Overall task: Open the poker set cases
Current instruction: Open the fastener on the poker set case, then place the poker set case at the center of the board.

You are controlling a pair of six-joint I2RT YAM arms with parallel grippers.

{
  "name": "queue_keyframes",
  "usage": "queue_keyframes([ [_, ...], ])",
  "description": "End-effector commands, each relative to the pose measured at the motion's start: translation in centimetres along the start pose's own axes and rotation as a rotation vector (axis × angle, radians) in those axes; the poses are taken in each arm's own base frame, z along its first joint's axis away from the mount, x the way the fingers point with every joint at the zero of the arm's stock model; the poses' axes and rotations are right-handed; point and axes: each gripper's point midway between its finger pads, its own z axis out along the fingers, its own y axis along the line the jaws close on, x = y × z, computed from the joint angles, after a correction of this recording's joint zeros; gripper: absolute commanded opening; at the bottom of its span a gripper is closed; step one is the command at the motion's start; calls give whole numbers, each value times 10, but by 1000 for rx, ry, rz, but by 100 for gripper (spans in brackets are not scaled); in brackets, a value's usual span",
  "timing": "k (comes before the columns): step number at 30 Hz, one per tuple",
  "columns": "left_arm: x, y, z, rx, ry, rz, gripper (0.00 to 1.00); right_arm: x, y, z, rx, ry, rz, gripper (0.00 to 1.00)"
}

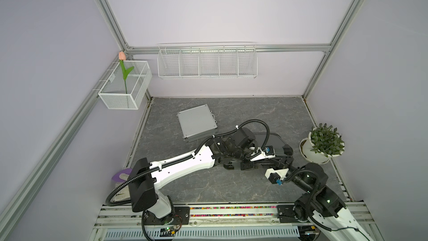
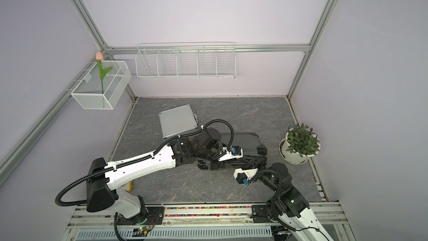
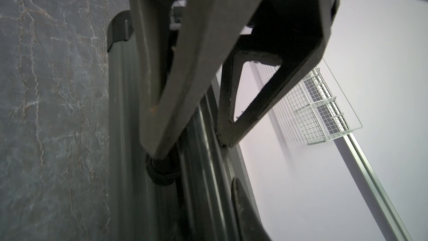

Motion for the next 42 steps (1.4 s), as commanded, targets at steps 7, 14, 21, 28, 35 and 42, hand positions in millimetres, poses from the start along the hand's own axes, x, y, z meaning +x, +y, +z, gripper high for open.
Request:
queue_keyframes([
  [7,-18,16,-17,-45,-54,-8,52,-49,-76,-26,309,-174,-50,7],
  [14,-33,33,-34,-156,-118,-25,67,-49,-68,-23,262,-181,-44,7],
  [21,-39,30,-66,-194,-186,-60,73,-59,-32,-19,49,-245,7,7],
  [28,-18,42,-96,-286,-257,-152,73,-59,-21,-20,-51,-227,69,7],
  [35,10,73,-116,-464,-276,-282,74,-57,-18,-24,-92,-189,71,7],
  [42,40,92,-118,-573,-203,-384,74,-47,-1,-25,-229,-98,121,7],
])
